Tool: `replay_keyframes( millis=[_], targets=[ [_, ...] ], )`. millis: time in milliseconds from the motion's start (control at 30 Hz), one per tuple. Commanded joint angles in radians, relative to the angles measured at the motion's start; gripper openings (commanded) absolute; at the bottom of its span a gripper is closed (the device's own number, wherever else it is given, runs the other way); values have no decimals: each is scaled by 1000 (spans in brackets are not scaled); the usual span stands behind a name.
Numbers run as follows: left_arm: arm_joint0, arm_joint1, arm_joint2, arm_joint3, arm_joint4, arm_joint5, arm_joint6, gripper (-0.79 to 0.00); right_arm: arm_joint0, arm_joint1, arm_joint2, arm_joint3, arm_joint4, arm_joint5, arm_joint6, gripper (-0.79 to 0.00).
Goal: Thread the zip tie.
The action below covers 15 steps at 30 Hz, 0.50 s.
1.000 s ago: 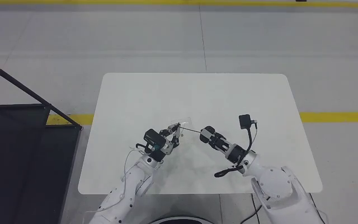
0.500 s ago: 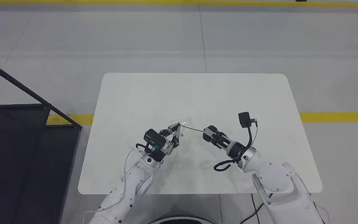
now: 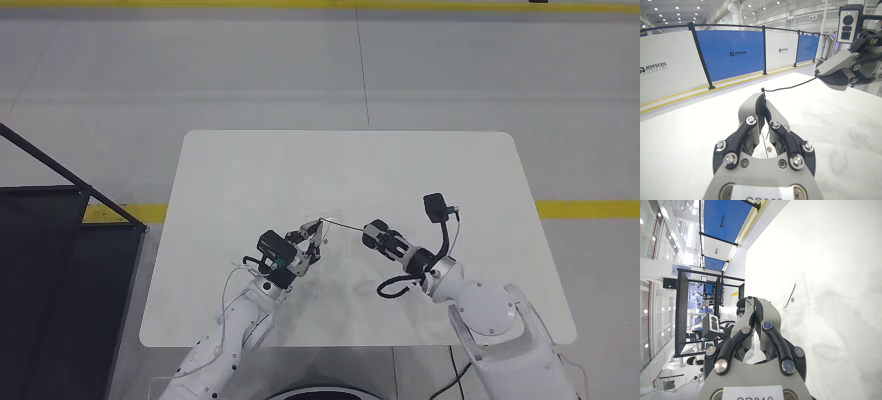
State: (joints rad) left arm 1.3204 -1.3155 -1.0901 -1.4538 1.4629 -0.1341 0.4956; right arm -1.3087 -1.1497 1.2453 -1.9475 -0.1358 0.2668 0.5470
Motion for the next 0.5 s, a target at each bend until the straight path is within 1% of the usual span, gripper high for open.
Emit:
replay_keyframes(
  millis=[0, 133, 200, 367, 467],
  targets=[
    [0, 0, 0, 0, 0, 0, 0, -785, -1, 0, -1, -5, -4, 5, 0, -785],
    [0, 0, 0, 0, 0, 0, 0, -785, -17, 3, 11, -27, -31, 16, -2, -785],
    [0, 0, 0, 0, 0, 0, 0, -785, -29, 6, 21, -55, -62, 42, -1, -785],
    [0, 0, 0, 0, 0, 0, 0, -785, -61, 18, 57, -168, -163, 146, 32, -785],
    [0, 0, 0, 0, 0, 0, 0, -785, -65, 23, 54, -222, -233, 215, 77, -785]
  ],
)
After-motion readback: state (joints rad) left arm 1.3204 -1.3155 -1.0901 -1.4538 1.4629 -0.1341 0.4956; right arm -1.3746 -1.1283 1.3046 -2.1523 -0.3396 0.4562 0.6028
